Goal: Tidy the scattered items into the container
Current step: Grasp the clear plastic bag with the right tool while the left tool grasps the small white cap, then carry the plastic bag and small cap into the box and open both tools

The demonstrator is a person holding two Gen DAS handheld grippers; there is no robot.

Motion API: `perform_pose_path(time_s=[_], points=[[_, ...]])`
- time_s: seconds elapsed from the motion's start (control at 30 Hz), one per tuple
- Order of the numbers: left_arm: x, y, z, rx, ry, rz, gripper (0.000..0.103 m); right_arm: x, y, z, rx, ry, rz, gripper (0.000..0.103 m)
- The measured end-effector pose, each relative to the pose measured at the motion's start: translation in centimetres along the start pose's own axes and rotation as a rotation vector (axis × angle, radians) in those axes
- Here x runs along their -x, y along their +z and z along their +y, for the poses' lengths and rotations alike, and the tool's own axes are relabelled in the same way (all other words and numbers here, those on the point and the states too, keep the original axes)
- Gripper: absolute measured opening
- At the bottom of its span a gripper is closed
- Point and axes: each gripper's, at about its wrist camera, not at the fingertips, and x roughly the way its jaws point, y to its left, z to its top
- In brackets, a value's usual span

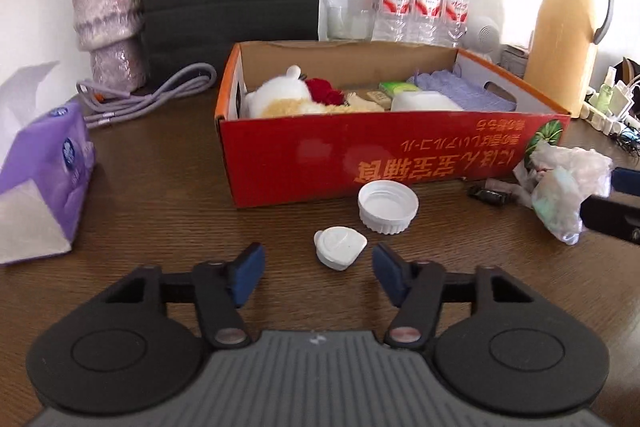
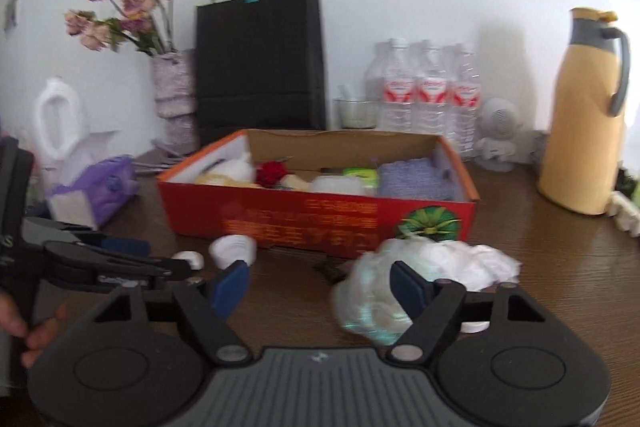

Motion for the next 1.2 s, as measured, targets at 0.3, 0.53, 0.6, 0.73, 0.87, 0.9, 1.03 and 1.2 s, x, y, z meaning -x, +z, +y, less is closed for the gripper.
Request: perform_pose_path(time_s=[0.3, 0.53, 0.6, 0.73, 0.87, 0.9, 1.03, 1.2], points=[[-0.7, 0.0, 0.3, 0.007, -0.017, -0.017, 0.027, -4.2, 0.1, -1.5, 0.014, -0.103, 0.109, 0.051], [1.0, -0.5, -0.5, -0.022, 0.011, -0.04, 0.026, -3.0, 0.2, -1.0, 0.021, -0.084, 0.091, 0.03], [2.7, -0.7, -0.9, -0.003, 0.007, -0.075, 0.026, -1.6, 0.5, -0.9, 0.018, -0.067, 0.054, 0.03], [6.6, -1.0, -2.0, 0.053, 0.024, -0.148, 0.027, 2.3, 0.9, -1.1, -0.016, -0.005, -0.06, 0.03], [10.3, -1.5, -4.0, 0.041, 0.061, -0.232, 0.027, 5.8, 0.6, -1.1, -0.029, 0.013, -0.164, 0.03], [11.2, -1.7, -4.4, 0.039, 0.068, -0.248, 0.027, 6.8, 0.6, -1.4, -0.049, 0.025, -0.193, 0.03], [14.7, -3.2, -5.9, 0.047, 0.077, -0.3, 0.027, 11.4, 0.4, -3.1, -0.183, 0.112, -0.311, 0.03], [17.8, -6.0, -7.2, 0.076, 0.062, -0.302, 0.027, 16.3, -0.7, -4.7, -0.234, 0.165, -0.401, 0.031]])
